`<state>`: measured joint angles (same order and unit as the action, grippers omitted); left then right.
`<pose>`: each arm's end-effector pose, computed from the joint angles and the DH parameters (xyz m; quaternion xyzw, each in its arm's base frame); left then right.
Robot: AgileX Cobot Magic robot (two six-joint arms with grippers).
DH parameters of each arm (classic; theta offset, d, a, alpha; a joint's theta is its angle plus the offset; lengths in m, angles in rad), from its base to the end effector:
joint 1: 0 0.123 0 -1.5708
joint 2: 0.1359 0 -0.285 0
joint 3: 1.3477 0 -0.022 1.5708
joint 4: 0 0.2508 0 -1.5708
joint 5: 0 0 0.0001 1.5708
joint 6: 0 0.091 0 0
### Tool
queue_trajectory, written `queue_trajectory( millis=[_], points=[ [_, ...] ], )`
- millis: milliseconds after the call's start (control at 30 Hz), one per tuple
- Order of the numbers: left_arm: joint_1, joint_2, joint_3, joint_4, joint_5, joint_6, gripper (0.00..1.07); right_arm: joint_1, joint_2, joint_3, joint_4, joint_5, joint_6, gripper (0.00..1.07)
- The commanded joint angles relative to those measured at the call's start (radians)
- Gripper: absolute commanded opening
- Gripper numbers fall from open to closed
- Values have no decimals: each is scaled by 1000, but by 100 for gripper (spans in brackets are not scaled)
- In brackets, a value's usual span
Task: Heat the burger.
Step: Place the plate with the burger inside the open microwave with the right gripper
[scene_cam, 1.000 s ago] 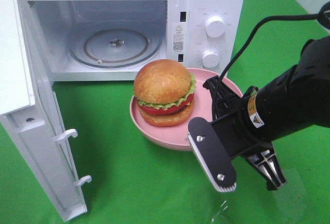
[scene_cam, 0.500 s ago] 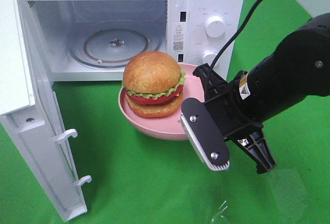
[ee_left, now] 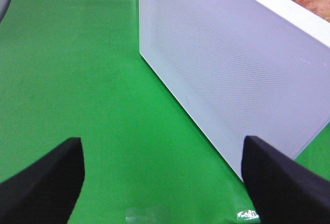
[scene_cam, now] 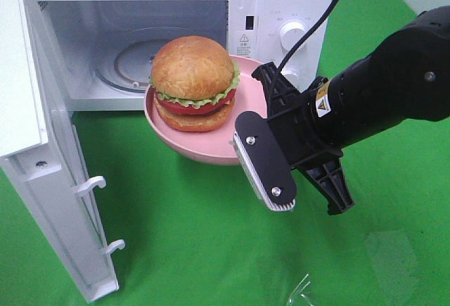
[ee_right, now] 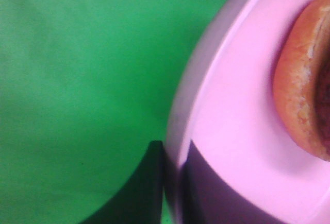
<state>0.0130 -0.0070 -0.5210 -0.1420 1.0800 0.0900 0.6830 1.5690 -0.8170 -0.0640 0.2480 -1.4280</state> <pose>-0.0095 -0.0115 0.2821 0.0371 0.8480 -0.0437 0.5269 0.2372 0.1912 0.1960 -0.8363 0.4428 -0.1338 0.2944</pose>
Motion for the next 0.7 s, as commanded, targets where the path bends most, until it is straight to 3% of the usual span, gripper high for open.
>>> queue_trajectory(
  millis=[33,233,700],
  points=[
    [0,-4,2,-1,-10,-6,76,1,20,-18,-4,-82,-11,0],
    [0,-4,2,-1,-10,-6,76,10,52,-32,-4,-128,-11,0],
    [0,-4,2,-1,-10,-6,76,42,178,-200,-4,-81,-8,0]
  ],
)
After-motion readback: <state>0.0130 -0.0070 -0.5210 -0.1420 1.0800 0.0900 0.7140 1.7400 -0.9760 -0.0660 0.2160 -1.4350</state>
